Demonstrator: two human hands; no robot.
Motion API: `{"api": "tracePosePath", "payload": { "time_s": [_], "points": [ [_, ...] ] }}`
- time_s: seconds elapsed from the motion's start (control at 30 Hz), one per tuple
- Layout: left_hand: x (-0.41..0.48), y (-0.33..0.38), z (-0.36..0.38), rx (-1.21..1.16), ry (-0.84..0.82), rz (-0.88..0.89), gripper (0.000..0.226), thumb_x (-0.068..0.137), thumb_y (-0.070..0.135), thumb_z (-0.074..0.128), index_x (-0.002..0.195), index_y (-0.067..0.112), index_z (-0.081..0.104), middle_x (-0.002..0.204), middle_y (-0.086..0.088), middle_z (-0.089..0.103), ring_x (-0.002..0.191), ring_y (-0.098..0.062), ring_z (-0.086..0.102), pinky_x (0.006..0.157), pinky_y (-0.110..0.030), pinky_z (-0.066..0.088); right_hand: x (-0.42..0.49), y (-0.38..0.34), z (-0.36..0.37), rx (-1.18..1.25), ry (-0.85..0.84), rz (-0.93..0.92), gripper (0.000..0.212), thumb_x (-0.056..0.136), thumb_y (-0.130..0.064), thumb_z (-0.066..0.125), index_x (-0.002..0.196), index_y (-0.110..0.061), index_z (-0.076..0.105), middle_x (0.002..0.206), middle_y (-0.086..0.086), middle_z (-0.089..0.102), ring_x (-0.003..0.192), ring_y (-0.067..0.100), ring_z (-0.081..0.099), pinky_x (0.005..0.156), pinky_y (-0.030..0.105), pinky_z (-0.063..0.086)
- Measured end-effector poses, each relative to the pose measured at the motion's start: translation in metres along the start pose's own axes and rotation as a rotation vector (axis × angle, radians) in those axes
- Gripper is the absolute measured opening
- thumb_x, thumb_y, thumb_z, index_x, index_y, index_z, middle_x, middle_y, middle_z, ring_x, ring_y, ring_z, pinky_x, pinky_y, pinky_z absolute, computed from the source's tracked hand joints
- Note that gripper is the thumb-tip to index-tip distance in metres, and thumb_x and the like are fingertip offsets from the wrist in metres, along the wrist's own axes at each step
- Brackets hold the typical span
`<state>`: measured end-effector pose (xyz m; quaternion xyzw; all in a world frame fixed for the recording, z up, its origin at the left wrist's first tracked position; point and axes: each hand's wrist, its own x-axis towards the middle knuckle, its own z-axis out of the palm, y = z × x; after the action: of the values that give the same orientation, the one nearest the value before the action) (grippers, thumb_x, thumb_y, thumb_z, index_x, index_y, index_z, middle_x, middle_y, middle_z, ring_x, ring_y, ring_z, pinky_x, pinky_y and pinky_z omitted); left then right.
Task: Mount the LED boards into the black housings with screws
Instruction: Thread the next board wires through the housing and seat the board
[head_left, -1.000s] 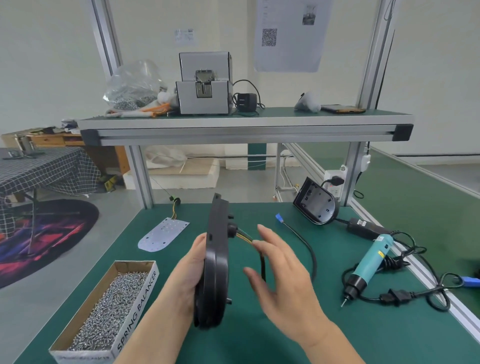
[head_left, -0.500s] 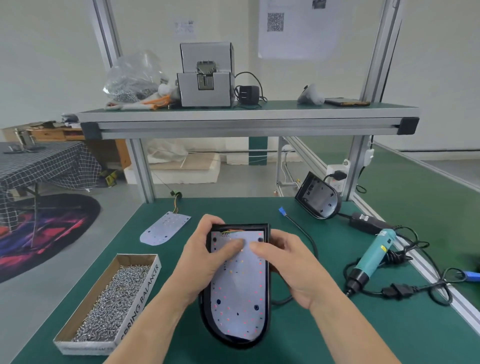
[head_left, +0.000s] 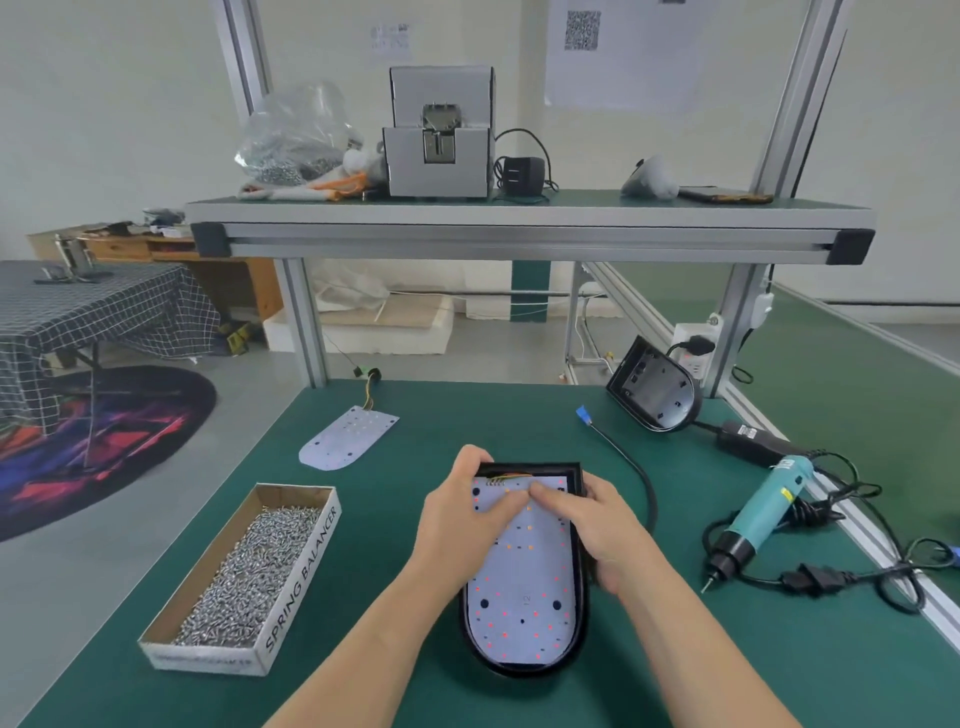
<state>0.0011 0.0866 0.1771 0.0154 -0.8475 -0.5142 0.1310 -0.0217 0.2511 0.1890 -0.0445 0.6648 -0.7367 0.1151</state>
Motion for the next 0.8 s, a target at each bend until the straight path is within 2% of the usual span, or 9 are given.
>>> {"api": "tracePosePath", "payload": {
  "time_s": [0.1,0.27,0.4,0.47,0.5,0.57,0.67,0.73,0.8],
  "points": [
    [-0.002,-0.01,0.008,0.009,-0.018,-0.083,0.033,0.08,0.047,0.069,0.095,0.032,0.043,0.071,0.003,0.057,0.047,-0.006,0.039,0.043,-0.014,0.034,0.007,0.015,0.0,0.024,0.024,0.16,0.02,0.091,-0.009,0.071,0.109,0.0,0.072,0.101,0.018,0.077,0.095,0.038,0.074,0.087,0.048,0.059],
    [0.005,-0.011,0.011,0.089,-0.067,-0.139,0.031,0.084,0.044,0.067,0.095,0.031,0.042,0.072,0.006,0.052,0.052,-0.009,0.04,0.043,-0.016,0.032,0.015,0.025,-0.005,0.042,0.05,0.215,0.018,0.089,-0.004,0.071,0.105,0.004,0.072,0.096,0.022,0.076,0.078,0.035,0.075,0.069,0.039,0.061],
    [0.01,-0.008,0.003,0.192,-0.177,-0.238,0.035,0.097,0.049,0.044,0.128,0.034,0.038,0.082,0.003,0.057,0.07,-0.017,0.055,0.063,-0.03,0.044,0.022,0.029,-0.01,0.063,0.0,0.277,0.023,0.091,-0.006,0.069,0.111,0.006,0.069,0.101,0.025,0.075,0.086,0.038,0.073,0.079,0.045,0.06],
    [0.014,-0.008,-0.011,0.254,-0.109,-0.289,0.04,0.1,0.048,0.033,0.137,0.031,0.034,0.095,-0.004,0.063,0.09,-0.028,0.062,0.08,-0.038,0.051,0.023,0.031,-0.012,0.042,-0.034,0.29,0.023,0.092,-0.008,0.068,0.111,0.005,0.07,0.102,0.023,0.075,0.086,0.037,0.074,0.075,0.043,0.06],
    [0.016,-0.008,-0.022,0.283,-0.027,-0.29,0.036,0.101,0.042,0.033,0.132,0.024,0.04,0.101,-0.01,0.065,0.094,-0.034,0.063,0.085,-0.043,0.054,0.023,0.033,-0.013,0.022,-0.038,0.282,0.022,0.093,-0.009,0.069,0.111,0.003,0.07,0.101,0.021,0.076,0.085,0.036,0.075,0.073,0.042,0.061],
    [0.023,-0.014,-0.05,0.315,0.167,-0.276,0.021,0.099,0.026,0.038,0.109,0.016,0.054,0.098,-0.014,0.068,0.09,-0.037,0.066,0.082,-0.046,0.056,0.023,0.038,-0.013,-0.037,-0.029,0.238,0.021,0.093,-0.011,0.07,0.111,0.0,0.071,0.1,0.016,0.077,0.09,0.035,0.075,0.078,0.044,0.061],
    [0.031,-0.035,-0.1,0.434,0.325,-0.334,0.023,0.089,0.004,0.045,0.091,0.013,0.066,0.092,-0.01,0.07,0.082,-0.032,0.067,0.072,-0.036,0.055,0.022,0.044,-0.011,-0.085,-0.003,0.19,0.019,0.092,-0.013,0.072,0.109,-0.006,0.071,0.099,0.009,0.079,0.092,0.031,0.076,0.082,0.043,0.06],
    [0.031,-0.051,-0.13,0.666,0.28,-0.41,0.024,0.085,-0.001,0.048,0.089,0.008,0.07,0.087,-0.008,0.068,0.081,-0.03,0.064,0.065,-0.034,0.05,0.021,0.045,-0.011,-0.107,0.021,0.177,0.017,0.09,-0.015,0.074,0.106,-0.01,0.072,0.096,0.004,0.079,0.087,0.026,0.076,0.073,0.035,0.059],
    [0.026,-0.065,-0.147,0.862,0.126,-0.495,0.024,0.083,-0.001,0.051,0.089,0.009,0.072,0.085,-0.005,0.068,0.079,-0.027,0.065,0.064,-0.033,0.052,0.021,0.047,-0.01,-0.129,0.056,0.162,0.016,0.089,-0.016,0.076,0.104,-0.013,0.072,0.095,0.0,0.079,0.086,0.022,0.076,0.069,0.032,0.058]
  ]
}}
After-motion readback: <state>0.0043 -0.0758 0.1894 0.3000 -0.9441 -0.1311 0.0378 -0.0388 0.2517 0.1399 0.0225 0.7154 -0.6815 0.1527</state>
